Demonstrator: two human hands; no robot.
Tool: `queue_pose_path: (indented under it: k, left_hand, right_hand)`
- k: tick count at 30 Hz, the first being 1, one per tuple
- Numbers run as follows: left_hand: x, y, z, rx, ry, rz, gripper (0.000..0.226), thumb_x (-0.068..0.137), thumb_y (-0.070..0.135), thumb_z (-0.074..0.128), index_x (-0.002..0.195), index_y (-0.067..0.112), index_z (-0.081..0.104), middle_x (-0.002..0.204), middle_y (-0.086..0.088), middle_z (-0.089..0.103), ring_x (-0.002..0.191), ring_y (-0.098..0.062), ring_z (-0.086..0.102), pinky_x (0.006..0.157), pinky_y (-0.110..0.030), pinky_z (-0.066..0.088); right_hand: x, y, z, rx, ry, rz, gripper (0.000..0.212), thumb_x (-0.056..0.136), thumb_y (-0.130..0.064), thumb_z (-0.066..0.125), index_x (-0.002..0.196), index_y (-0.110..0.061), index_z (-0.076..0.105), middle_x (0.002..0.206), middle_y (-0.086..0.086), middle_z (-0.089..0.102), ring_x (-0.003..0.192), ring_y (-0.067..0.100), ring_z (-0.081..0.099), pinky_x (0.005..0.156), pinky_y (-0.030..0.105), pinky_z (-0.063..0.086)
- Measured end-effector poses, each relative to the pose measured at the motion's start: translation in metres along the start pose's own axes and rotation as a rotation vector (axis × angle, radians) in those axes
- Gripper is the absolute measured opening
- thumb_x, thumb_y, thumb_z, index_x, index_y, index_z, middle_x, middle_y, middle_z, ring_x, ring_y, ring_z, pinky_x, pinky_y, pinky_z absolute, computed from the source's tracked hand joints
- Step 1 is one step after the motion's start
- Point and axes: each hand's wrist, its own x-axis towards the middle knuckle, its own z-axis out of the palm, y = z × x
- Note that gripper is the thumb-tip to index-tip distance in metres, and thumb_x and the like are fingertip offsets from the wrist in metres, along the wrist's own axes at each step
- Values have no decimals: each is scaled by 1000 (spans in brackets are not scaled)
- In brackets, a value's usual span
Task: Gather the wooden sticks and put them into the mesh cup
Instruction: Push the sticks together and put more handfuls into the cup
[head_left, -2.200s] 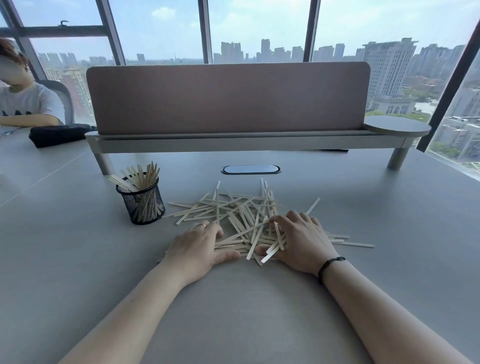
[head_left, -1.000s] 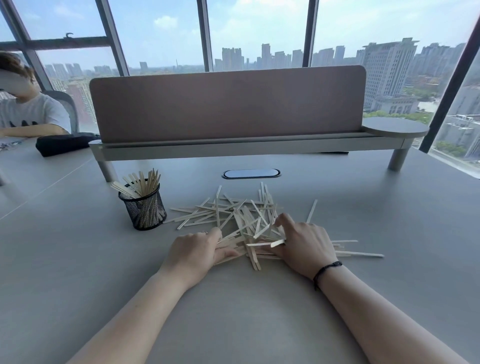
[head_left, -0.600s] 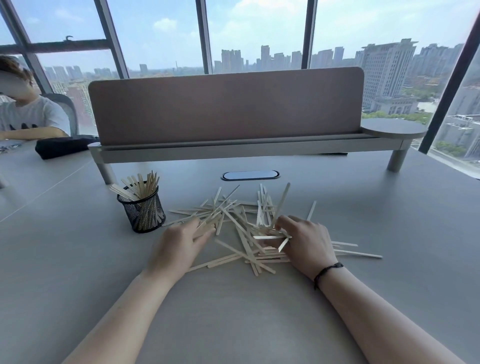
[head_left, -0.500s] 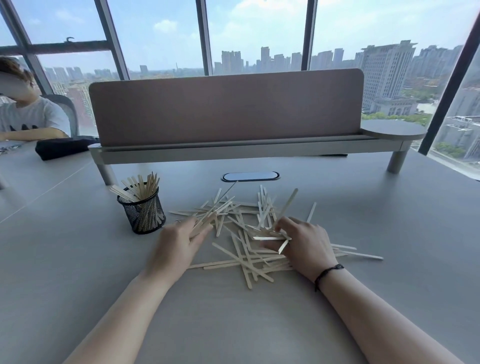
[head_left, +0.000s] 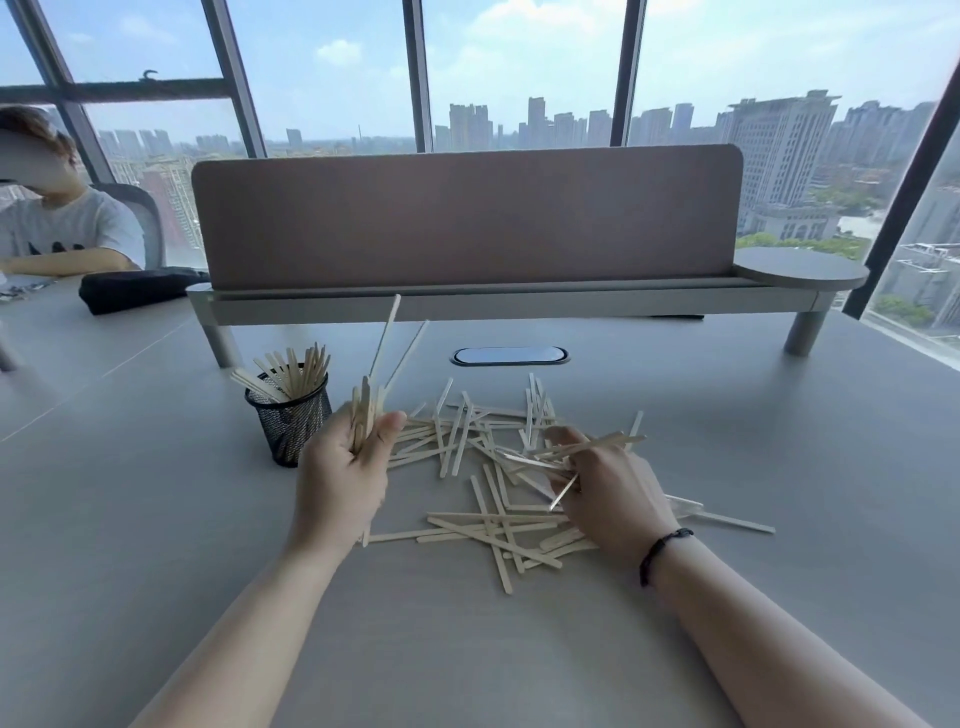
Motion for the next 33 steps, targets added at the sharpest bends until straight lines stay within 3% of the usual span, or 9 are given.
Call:
queue_pose_path:
  k: [4,7,10,13,16,21,28,30,33]
  left_hand:
    - [-1,4,2,-142,-11,-63,51,85,64,65,66,22,43,53,-1,31,51,-18,28,53,-37,29]
    - [-5,8,7,-176,-33,-66,58,85,55,69,60,19,31,51,0,27,49,-19,24,53,-33,24]
    - [-7,8,10,-250,-56,-114,63,82,55,71,56,21,25,49,1,22,47,-20,19,51,-31,19]
    - [-9,8,12,-288,-97,-133,66,82,57,71,53,22,23,48,1,20,45,-18,16,50,-34,16]
    - [-10,9,13,-315,-104,-144,68,82,59,70,54,21,21,48,-1,19,44,-17,15,50,-32,15]
    - [-13,12,14,-308,-80,-140,68,82,59,68,49,20,24,46,-4,21,45,-18,17,49,-31,16]
    - [-17,9,17,-283,-88,-162,80,76,69,70,55,9,22,52,-13,19,50,-22,18,50,-28,15]
    - [-17,10,17,-286,-79,-181,76,75,69,71,53,14,23,53,-9,20,50,-21,18,49,-28,16]
    - [-16,13,15,-310,-51,-199,67,77,62,69,48,19,27,52,-9,22,49,-17,19,45,-22,22]
  right_hand:
    - [7,-9,-4,18,-10,-8,46,84,-15,52,125,-34,58,100,1,75,83,35,65,59,35,43]
    - [12,-17,-7,38,-51,-4,65,82,-14,49,144,-32,40,73,-3,60,70,33,55,58,36,38]
    - [15,-23,-12,-4,-81,-21,64,85,-17,49,144,-30,29,69,-4,47,65,30,47,58,34,34]
    - [18,-27,-24,-97,-163,0,34,89,-16,45,123,-19,45,68,-5,41,65,32,45,58,34,34]
    - [18,-34,-34,-132,-193,-8,9,92,-17,44,87,-19,52,81,3,59,66,31,49,58,34,38]
    - [24,-41,-47,-84,-108,-37,18,94,-20,46,76,-20,47,81,0,60,72,32,58,58,38,46]
    - [40,-47,-47,86,53,-10,39,102,-38,47,67,-22,40,81,-5,48,67,27,53,53,34,38]
    - [44,-50,-45,217,98,25,43,102,-45,44,64,-24,39,85,-9,49,75,26,55,59,34,37]
    - [49,-58,-44,319,181,76,46,102,-45,44,58,-31,44,118,-17,51,121,19,43,93,36,32]
